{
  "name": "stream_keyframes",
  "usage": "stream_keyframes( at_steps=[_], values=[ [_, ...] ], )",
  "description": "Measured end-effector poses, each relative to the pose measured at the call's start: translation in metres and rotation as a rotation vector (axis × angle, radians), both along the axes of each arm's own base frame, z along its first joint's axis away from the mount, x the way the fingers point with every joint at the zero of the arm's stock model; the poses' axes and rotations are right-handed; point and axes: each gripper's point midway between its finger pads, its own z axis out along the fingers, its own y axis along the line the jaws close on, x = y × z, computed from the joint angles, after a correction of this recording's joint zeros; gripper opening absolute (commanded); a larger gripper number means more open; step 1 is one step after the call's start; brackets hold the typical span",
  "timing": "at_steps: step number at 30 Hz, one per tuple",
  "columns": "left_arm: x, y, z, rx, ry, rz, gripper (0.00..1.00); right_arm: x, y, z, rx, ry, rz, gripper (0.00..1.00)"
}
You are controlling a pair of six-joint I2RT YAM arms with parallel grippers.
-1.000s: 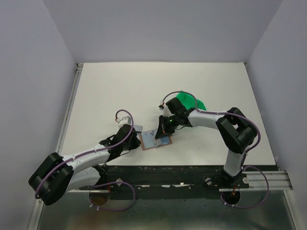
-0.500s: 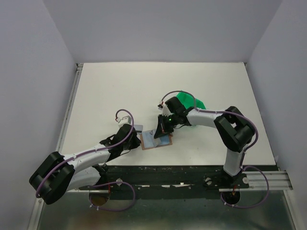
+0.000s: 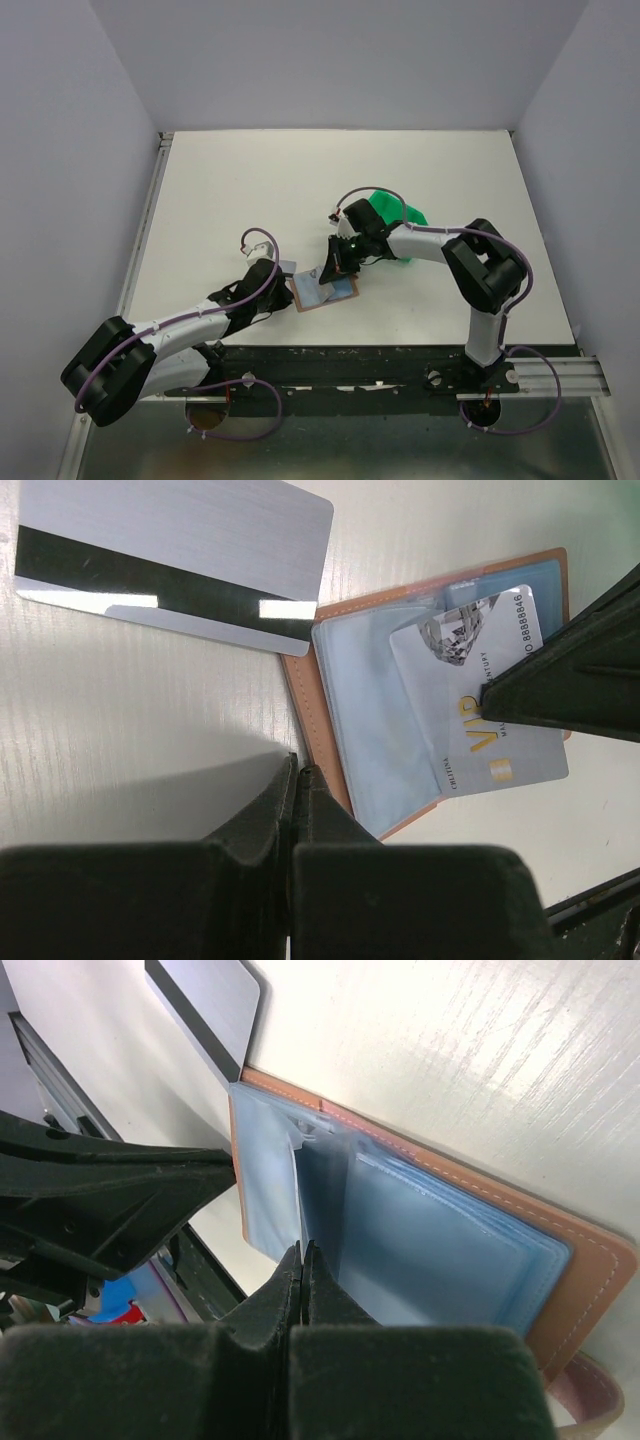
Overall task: Put the credit cards into the card holder
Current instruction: Insert the credit card into the card holder.
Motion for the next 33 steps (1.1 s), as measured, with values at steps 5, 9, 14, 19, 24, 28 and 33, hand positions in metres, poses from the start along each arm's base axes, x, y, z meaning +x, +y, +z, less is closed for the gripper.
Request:
stream_keyframes(
  at_steps=[5, 9, 14, 19, 24, 28, 33],
  values=[
    [0.0, 0.0, 0.0, 0.0, -0.001, -0.001, 0.0, 0.003, 0.0, 0.0, -0.004, 0.013, -0.03, 0.0],
    [0.0, 0.0, 0.0, 0.001, -0.001, -0.002, 0.0, 0.008, 0.0, 0.0, -0.005, 0.021, -0.06, 0.0],
    [0.0, 0.0, 0.0, 0.001, -0.001, -0.002, 0.0, 0.011, 0.001, 0.001, 0.006, 0.029, -0.088, 0.0],
    [0.0, 0.0, 0.0, 0.0, -0.002, -0.002, 0.0, 0.012, 0.005, 0.003, 0.048, 0.028, -0.093, 0.0],
    [0.0, 0.0, 0.0, 0.0, -0.002, -0.002, 0.0, 0.012, 0.011, 0.004, 0.121, 0.032, -0.068, 0.0],
    [0.0, 0.0, 0.0, 0.001, -0.001, -0.002, 0.0, 0.01, 0.013, 0.006, 0.156, 0.032, -0.044, 0.0],
    [0.0, 0.0, 0.0, 0.0, -0.002, -0.002, 0.0, 0.007, 0.016, 0.01, 0.181, 0.027, -0.011, 0.0]
  ],
)
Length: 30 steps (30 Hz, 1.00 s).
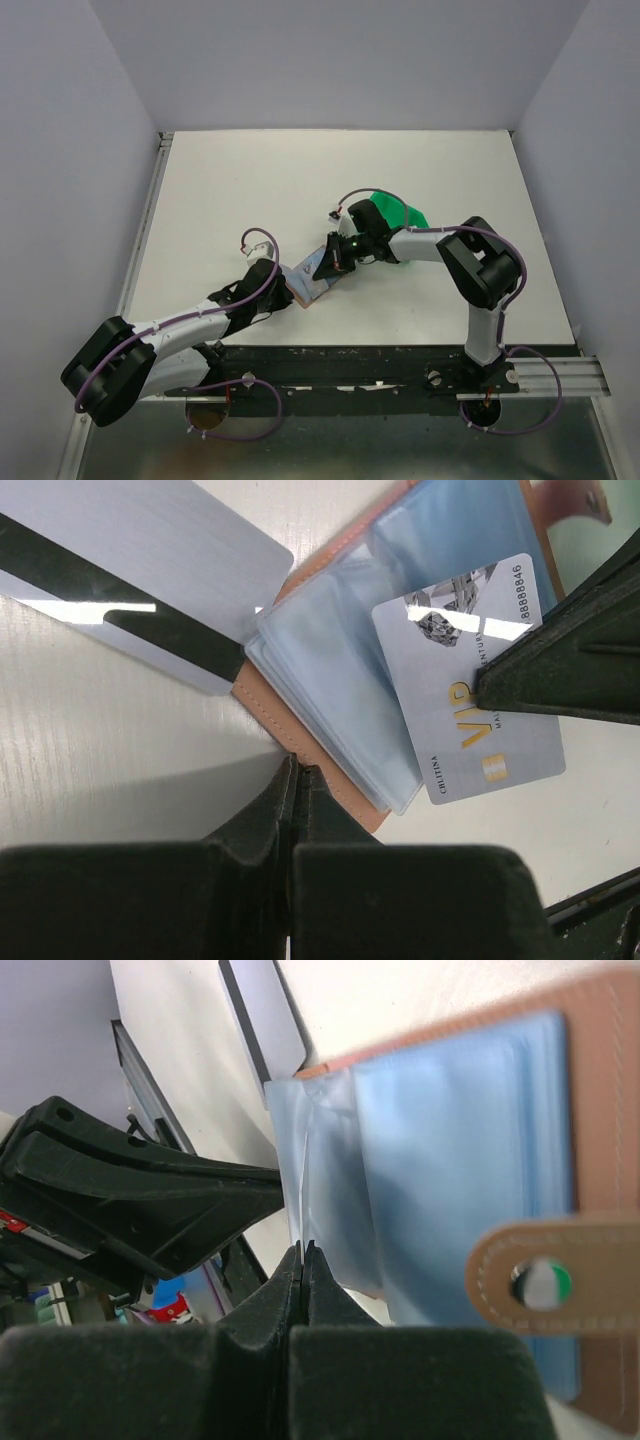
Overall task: Put the credit cards into the card holder
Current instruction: Insert the credit card into the card holder.
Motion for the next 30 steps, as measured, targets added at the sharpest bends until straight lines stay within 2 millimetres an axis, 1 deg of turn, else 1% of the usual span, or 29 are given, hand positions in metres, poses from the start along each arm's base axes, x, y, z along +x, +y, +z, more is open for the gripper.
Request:
stream_keyframes(
  at_steps=[5, 8, 14, 18, 22, 24, 27, 30],
  values=[
    [0.0, 0.0, 0.0, -0.001, -0.001, 0.0, 0.0, -0.002, -0.005, -0.006, -0.037, -0.018, 0.027, 0.0],
    [0.0, 0.0, 0.0, -0.001, -0.001, -0.001, 0.0, -0.001, -0.009, -0.008, -0.076, -0.037, 0.041, 0.0],
    [0.0, 0.0, 0.0, -0.001, -0.001, -0.001, 0.0, 0.008, -0.021, -0.003, -0.121, -0.085, 0.049, 0.0],
    [0.0, 0.0, 0.0, 0.0, -0.001, -0.001, 0.0, 0.024, -0.028, 0.007, -0.125, -0.126, 0.044, 0.01],
    [0.0, 0.0, 0.0, 0.0, -0.002, -0.002, 0.0, 0.044, -0.029, 0.022, -0.11, -0.188, 0.053, 0.0],
    [0.0, 0.0, 0.0, 0.001, -0.001, -0.002, 0.0, 0.053, -0.027, 0.032, -0.094, -0.221, 0.07, 0.01],
    [0.0, 0.0, 0.0, 0.001, -0.001, -0.003, 0.0, 0.064, -0.019, 0.044, -0.067, -0.268, 0.113, 0.0],
    [0.0, 0.0, 0.0, 0.001, -0.002, -0.003, 0.0, 0.069, -0.014, 0.044, -0.053, -0.285, 0.145, 0.0]
  ],
)
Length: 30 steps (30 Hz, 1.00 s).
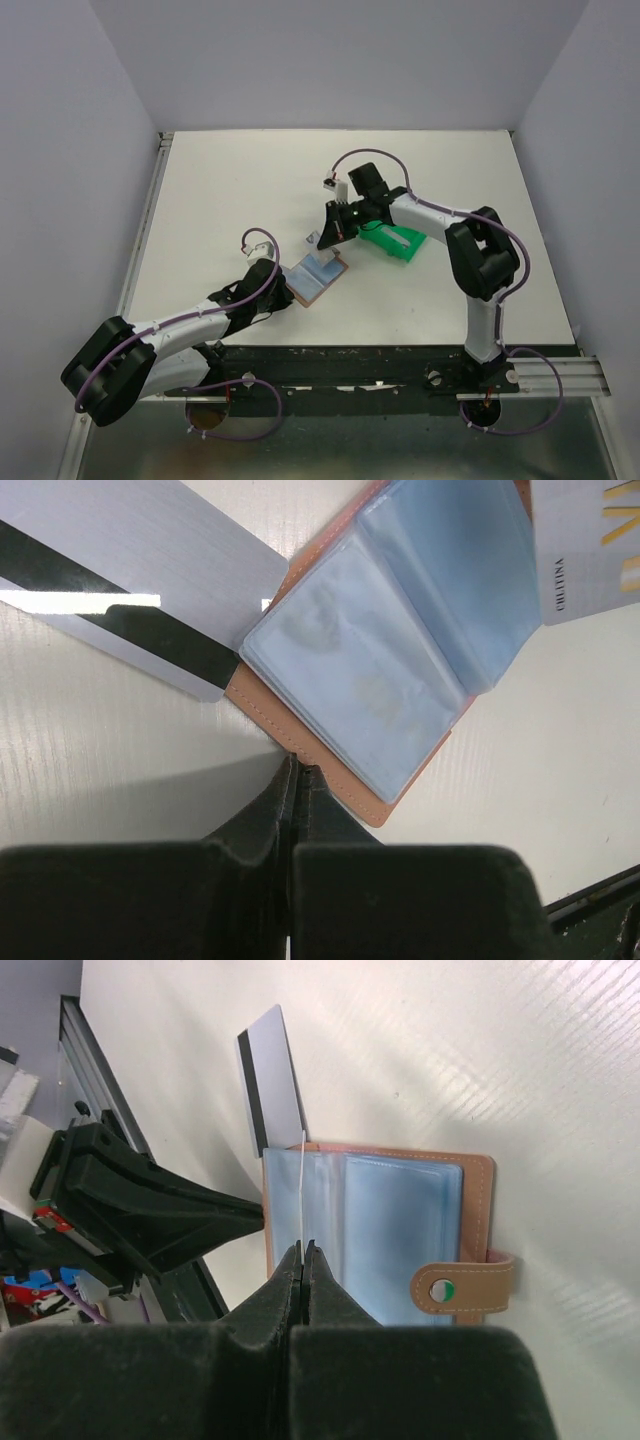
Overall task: Put the credit cards into the card holder
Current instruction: Insert the credit card into the card holder.
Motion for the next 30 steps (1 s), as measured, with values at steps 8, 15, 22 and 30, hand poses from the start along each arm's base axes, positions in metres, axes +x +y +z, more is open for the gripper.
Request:
stream_keyframes(
  at_steps=[8, 15, 22, 30],
  values=[
    [0.0, 0.0, 0.0, 0.001, 0.001, 0.0, 0.0, -0.009, -0.004, -0.037, -0.05, 0.095, 0.019, 0.0],
    [0.0, 0.0, 0.0, 0.001, 0.001, -0.001, 0.0, -0.018, -0.004, -0.042, -0.04, 0.144, 0.029, 0.0],
    [0.0, 0.0, 0.0, 0.001, 0.001, 0.0, 0.0, -0.026, -0.001, -0.048, -0.025, 0.192, 0.048, 0.0],
    [0.0, 0.0, 0.0, 0.001, 0.001, 0.0, 0.0, -0.034, 0.003, -0.053, -0.028, 0.217, 0.067, 0.0]
  ],
)
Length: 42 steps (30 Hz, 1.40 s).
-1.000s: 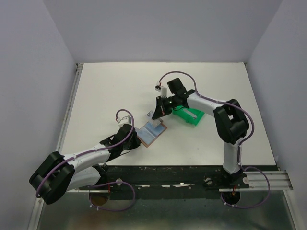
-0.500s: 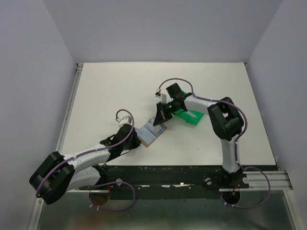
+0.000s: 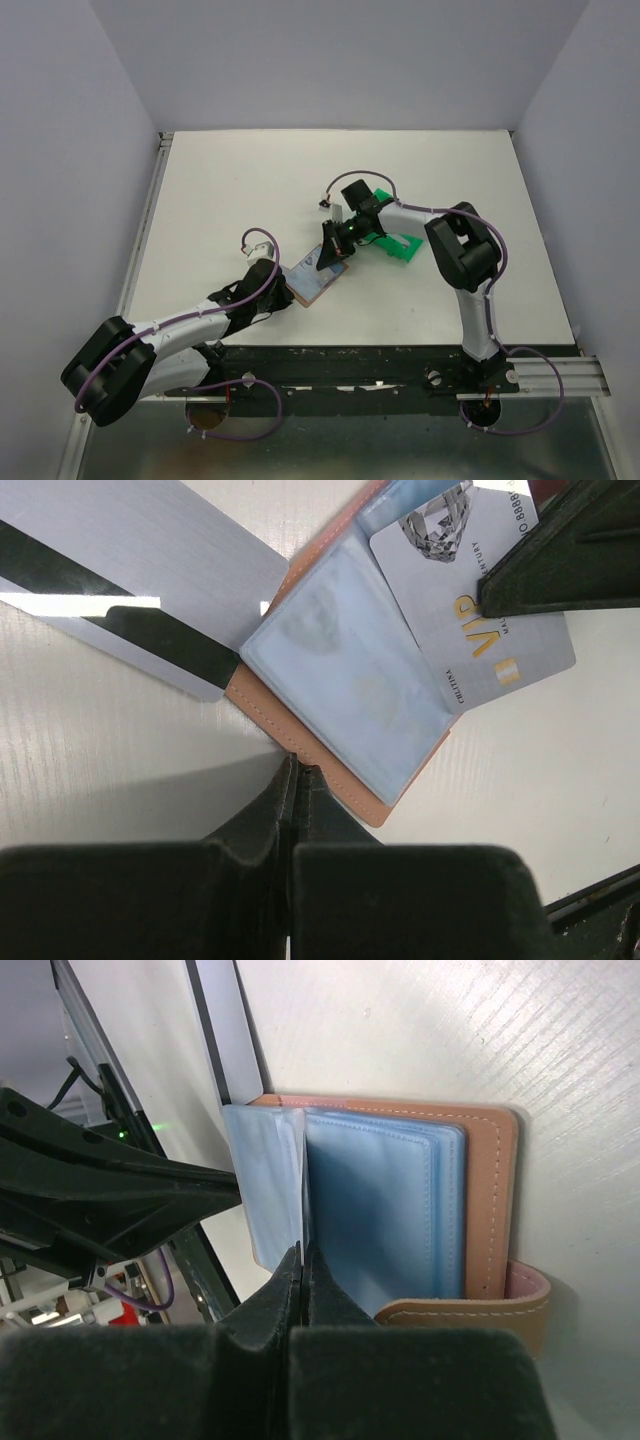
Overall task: Put the credit cards into the card holder
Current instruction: Insert the credit card into the card holder.
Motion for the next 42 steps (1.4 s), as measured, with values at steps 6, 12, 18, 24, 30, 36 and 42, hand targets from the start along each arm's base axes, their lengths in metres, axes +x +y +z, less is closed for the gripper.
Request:
stream_keyframes(
  at_steps=[6, 12, 18, 24, 30, 36, 42],
  values=[
    [0.0, 0.0, 0.0, 0.0, 0.0, 0.0, 0.0, -0.003, 0.002, 0.0, 0.003, 0.003, 0.009, 0.0],
    [0.0, 0.0, 0.0, 0.0, 0.0, 0.0, 0.0, -0.007, 0.005, 0.001, 0.011, 0.008, 0.022, 0.0],
    [0.0, 0.0, 0.0, 0.0, 0.0, 0.0, 0.0, -0.015, 0.01, 0.002, 0.031, 0.027, 0.049, 0.0],
    [0.0, 0.0, 0.0, 0.0, 0.0, 0.0, 0.0, -0.021, 0.007, -0.003, 0.029, 0.043, 0.054, 0.0],
    [0.0, 0.0, 0.0, 0.0, 0.0, 0.0, 0.0, -0.032, 0.0, -0.01, 0.007, 0.096, 0.021, 0.0],
    [0.0, 0.0, 0.0, 0.0, 0.0, 0.0, 0.0, -0.042, -0.004, -0.009, -0.013, 0.124, -0.019, 0.0],
    [0.0, 0.0, 0.0, 0.0, 0.0, 0.0, 0.0, -0.05, 0.004, -0.007, -0.023, 0.14, -0.033, 0.0]
  ],
)
